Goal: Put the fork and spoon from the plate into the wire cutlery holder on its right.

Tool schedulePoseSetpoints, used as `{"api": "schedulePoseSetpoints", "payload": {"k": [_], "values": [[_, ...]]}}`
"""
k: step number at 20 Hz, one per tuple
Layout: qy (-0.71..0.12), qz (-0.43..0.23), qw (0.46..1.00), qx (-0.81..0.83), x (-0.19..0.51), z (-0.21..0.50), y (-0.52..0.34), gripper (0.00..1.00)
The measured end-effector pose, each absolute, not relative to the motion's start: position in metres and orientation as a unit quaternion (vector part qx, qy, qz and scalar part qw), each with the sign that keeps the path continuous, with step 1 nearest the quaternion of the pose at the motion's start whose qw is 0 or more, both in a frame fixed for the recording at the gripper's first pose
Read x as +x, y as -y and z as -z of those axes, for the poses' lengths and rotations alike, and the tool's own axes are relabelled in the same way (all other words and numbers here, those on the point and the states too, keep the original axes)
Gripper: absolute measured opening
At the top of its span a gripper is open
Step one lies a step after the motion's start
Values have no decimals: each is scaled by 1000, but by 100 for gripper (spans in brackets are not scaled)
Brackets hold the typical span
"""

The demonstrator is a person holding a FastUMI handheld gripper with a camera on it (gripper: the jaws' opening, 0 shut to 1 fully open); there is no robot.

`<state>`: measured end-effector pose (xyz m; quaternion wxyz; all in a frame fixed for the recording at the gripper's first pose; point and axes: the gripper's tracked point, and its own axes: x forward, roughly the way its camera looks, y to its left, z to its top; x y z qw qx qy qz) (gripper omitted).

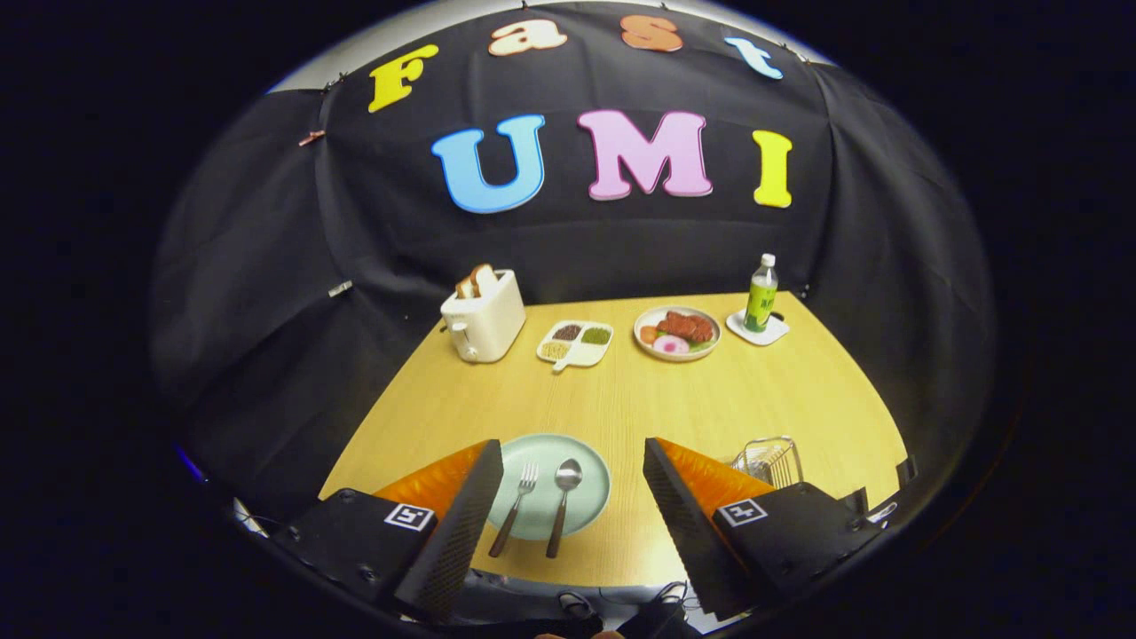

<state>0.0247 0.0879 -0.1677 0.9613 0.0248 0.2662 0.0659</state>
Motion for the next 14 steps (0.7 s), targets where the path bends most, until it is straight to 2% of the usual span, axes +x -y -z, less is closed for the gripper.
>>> {"api": "schedulePoseSetpoints", "payload": {"k": [6, 14], "values": [[-457, -65, 887, 34, -7, 280, -102, 99], [-572, -56, 818, -4, -16, 372, -102, 97]]}}
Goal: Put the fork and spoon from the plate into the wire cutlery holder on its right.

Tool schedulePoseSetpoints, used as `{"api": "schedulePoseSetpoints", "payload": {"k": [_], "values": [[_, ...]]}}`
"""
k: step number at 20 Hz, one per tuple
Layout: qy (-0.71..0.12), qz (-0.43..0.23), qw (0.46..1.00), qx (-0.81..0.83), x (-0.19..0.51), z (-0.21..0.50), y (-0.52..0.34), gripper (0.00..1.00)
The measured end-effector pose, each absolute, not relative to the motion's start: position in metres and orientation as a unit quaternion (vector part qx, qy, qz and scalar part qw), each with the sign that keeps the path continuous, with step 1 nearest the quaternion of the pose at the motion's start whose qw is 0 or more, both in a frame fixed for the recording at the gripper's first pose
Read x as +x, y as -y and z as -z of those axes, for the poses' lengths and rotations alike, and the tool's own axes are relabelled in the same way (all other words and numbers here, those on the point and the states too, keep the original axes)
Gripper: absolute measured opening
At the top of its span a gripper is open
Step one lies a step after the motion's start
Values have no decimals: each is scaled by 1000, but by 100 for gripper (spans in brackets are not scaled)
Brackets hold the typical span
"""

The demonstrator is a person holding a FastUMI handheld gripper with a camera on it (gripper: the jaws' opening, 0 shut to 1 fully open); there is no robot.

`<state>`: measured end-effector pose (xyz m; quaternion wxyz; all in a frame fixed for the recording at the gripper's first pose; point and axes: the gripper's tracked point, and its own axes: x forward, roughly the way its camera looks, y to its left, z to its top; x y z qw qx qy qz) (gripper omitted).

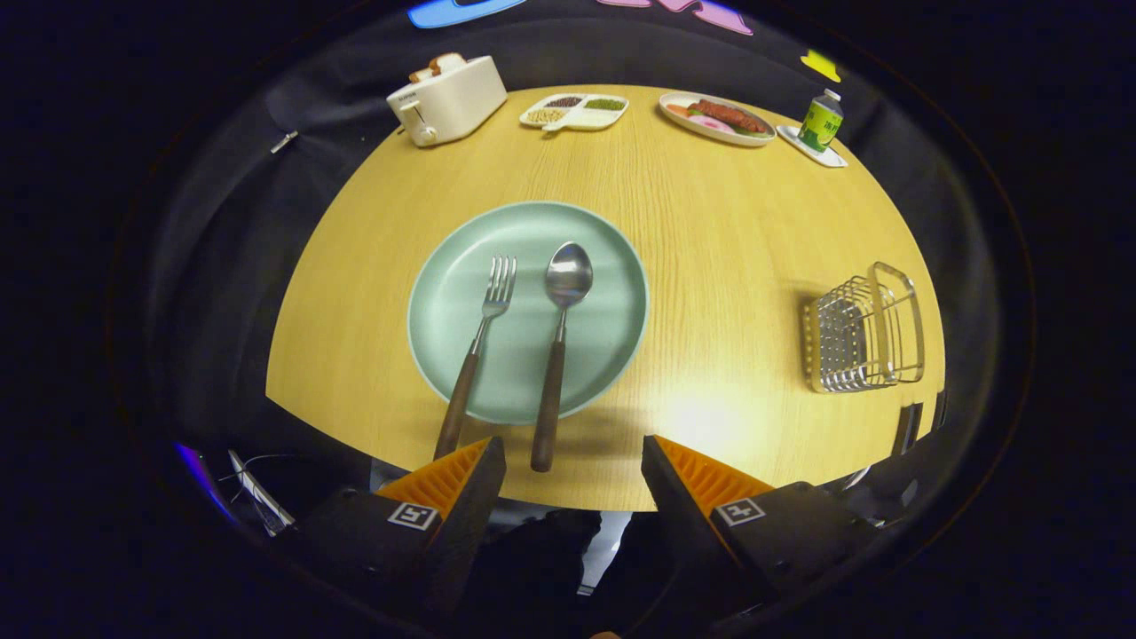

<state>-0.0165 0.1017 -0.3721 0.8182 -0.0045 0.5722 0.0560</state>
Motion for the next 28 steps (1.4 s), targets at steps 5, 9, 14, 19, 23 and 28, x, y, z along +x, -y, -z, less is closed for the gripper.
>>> {"api": "schedulePoseSetpoints", "payload": {"k": [5, 9, 14, 19, 23, 28], "values": [[-607, -52, 792, -31, -8, 402, -104, 90], [-618, -50, 783, -51, -6, 415, -105, 81], [-635, -54, 771, -22, -7, 424, -112, 49], [-630, -73, 773, -17, -5, 420, -112, 19], [-615, -101, 782, -12, -5, 409, -110, 14], [-588, -113, 801, -3, 0, 386, -102, 14]]}}
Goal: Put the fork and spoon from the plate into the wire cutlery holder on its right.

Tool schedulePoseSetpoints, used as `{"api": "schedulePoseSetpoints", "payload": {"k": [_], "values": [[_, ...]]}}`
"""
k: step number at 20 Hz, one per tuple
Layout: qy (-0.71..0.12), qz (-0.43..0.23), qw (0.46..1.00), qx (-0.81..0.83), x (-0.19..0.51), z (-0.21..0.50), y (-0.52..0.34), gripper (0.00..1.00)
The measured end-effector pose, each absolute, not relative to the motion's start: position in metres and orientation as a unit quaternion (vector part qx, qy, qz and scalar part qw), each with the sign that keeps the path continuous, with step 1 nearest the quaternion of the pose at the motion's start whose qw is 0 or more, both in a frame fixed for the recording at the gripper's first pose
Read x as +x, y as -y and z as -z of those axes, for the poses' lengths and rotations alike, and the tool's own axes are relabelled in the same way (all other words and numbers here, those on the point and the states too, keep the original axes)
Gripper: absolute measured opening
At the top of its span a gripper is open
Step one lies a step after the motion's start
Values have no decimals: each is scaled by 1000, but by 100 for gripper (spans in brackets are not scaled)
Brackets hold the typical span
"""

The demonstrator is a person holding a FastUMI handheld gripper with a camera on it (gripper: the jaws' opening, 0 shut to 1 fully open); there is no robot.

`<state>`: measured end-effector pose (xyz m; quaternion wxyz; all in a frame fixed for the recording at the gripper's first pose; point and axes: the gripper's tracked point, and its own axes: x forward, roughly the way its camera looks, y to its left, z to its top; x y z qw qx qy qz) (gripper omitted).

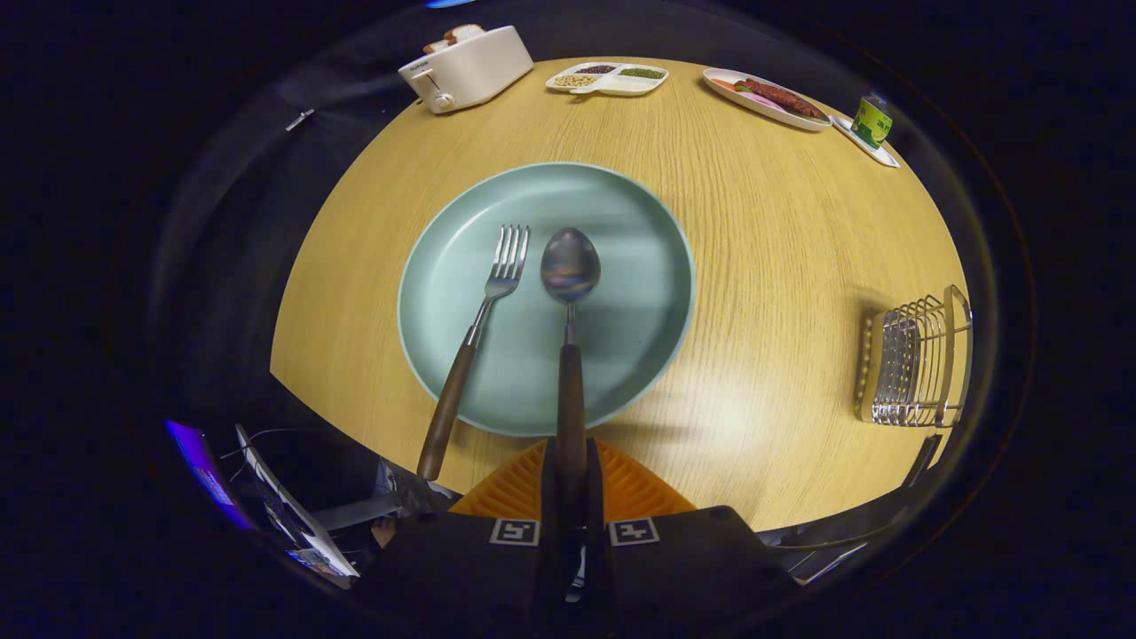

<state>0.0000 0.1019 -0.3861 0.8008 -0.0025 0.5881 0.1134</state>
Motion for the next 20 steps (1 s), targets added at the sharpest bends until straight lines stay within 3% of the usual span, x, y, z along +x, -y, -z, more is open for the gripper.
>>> {"api": "schedulePoseSetpoints", "payload": {"k": [14, 20], "values": [[-484, -133, 864, 32, 24, 292, -90, 13], [-484, -130, 864, 44, 28, 298, -87, 13]]}}
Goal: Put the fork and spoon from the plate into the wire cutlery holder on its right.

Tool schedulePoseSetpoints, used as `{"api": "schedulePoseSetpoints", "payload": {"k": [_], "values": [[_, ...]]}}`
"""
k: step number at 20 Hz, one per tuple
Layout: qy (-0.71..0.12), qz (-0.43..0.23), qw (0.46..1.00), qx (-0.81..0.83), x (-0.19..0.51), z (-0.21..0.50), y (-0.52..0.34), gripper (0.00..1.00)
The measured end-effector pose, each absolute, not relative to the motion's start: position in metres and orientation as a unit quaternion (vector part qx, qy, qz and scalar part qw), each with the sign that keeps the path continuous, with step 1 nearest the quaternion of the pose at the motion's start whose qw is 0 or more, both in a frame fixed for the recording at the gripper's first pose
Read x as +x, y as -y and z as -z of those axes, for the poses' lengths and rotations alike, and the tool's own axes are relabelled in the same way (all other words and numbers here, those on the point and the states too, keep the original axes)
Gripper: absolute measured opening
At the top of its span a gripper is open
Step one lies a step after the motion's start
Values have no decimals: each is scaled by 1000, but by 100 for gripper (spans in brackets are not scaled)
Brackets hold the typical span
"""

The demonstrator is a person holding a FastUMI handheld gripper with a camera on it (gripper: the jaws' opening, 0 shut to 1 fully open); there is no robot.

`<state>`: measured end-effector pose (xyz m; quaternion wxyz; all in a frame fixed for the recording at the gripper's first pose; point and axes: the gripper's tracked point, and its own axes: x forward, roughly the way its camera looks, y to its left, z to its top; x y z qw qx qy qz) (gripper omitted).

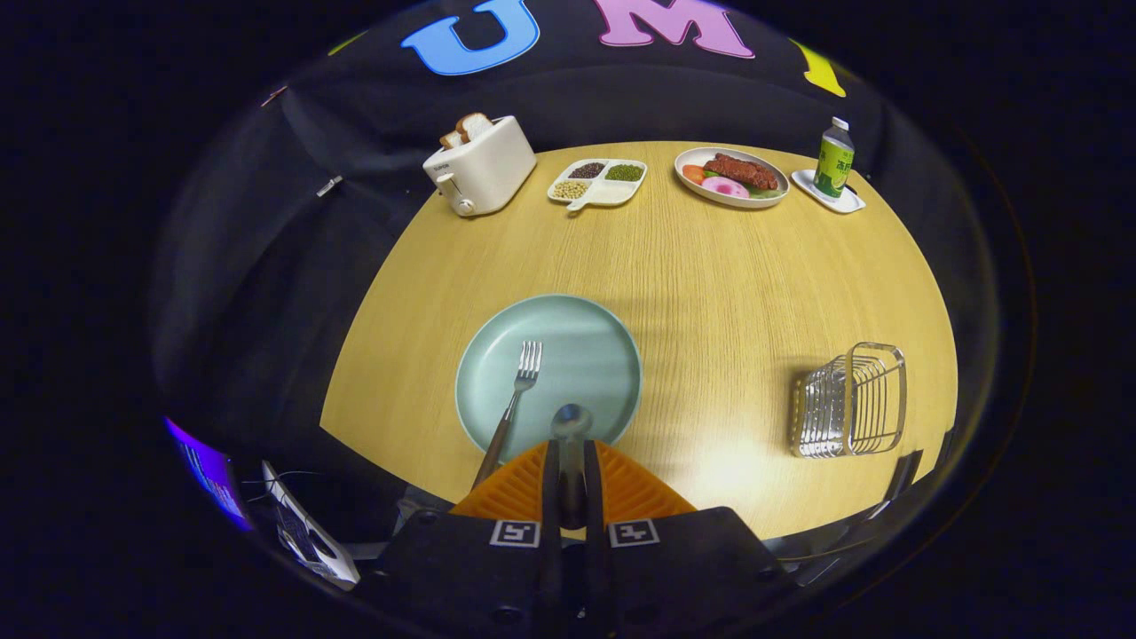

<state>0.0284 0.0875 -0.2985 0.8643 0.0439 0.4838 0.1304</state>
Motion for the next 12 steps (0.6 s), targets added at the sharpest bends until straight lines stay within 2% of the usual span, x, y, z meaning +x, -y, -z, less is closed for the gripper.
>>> {"api": "schedulePoseSetpoints", "payload": {"k": [12], "values": [[-578, -121, 807, -8, -2, 381, -97, 13]]}}
